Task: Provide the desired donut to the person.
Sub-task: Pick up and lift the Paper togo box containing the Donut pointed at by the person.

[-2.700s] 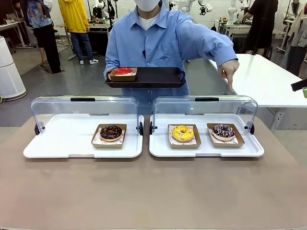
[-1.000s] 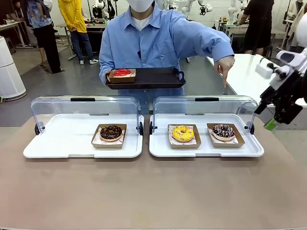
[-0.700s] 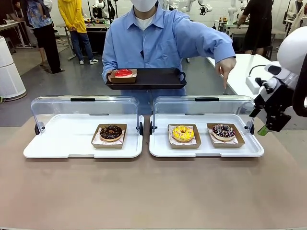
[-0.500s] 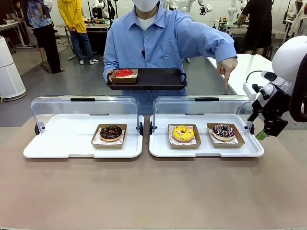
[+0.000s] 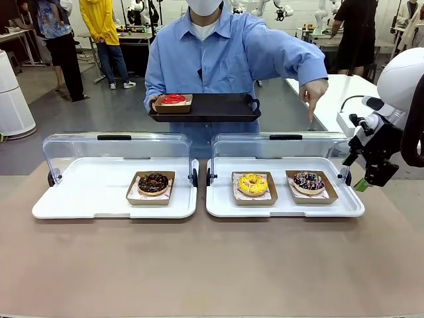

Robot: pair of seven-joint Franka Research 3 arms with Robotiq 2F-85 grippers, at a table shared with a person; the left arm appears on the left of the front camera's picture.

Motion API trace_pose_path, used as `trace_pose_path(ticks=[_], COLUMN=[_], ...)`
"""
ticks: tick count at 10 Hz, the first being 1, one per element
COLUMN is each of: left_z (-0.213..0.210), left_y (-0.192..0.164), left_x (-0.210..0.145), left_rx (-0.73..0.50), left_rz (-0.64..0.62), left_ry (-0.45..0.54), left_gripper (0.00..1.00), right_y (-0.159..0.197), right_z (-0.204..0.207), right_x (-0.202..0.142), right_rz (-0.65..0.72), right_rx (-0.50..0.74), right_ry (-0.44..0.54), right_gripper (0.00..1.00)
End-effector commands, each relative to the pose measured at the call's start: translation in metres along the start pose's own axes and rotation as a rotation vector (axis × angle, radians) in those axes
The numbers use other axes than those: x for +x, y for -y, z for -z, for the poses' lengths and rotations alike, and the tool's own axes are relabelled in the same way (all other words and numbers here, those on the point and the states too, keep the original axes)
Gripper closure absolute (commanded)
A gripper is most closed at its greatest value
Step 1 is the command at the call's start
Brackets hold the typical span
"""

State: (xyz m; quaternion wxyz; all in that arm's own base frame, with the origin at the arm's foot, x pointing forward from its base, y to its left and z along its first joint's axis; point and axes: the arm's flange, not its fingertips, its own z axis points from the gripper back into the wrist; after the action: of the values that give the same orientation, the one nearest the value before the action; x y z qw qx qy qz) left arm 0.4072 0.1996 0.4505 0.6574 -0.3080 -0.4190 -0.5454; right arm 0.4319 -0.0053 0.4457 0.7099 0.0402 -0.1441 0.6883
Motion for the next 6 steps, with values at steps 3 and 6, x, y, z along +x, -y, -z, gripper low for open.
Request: trace_pose_path(ticks=[3, 6], left_z=[-0.001, -0.001], left_y=[0.001, 0.001], left_x=[0.0, 0.0], left_rx=[0.004, 0.004], left_rz=[0.001, 0.001], left_ry=[0.004, 0.004], left_gripper=[0.0, 0.0], right_y=[0.0, 0.014], right_z=[0.0, 0.032], right_x=[0.0, 0.006], right_rz=[0.0, 0.104], right_rx=[0.0, 0.027], right_ry=[0.0, -0.069], right_gripper=[0.0, 0.0])
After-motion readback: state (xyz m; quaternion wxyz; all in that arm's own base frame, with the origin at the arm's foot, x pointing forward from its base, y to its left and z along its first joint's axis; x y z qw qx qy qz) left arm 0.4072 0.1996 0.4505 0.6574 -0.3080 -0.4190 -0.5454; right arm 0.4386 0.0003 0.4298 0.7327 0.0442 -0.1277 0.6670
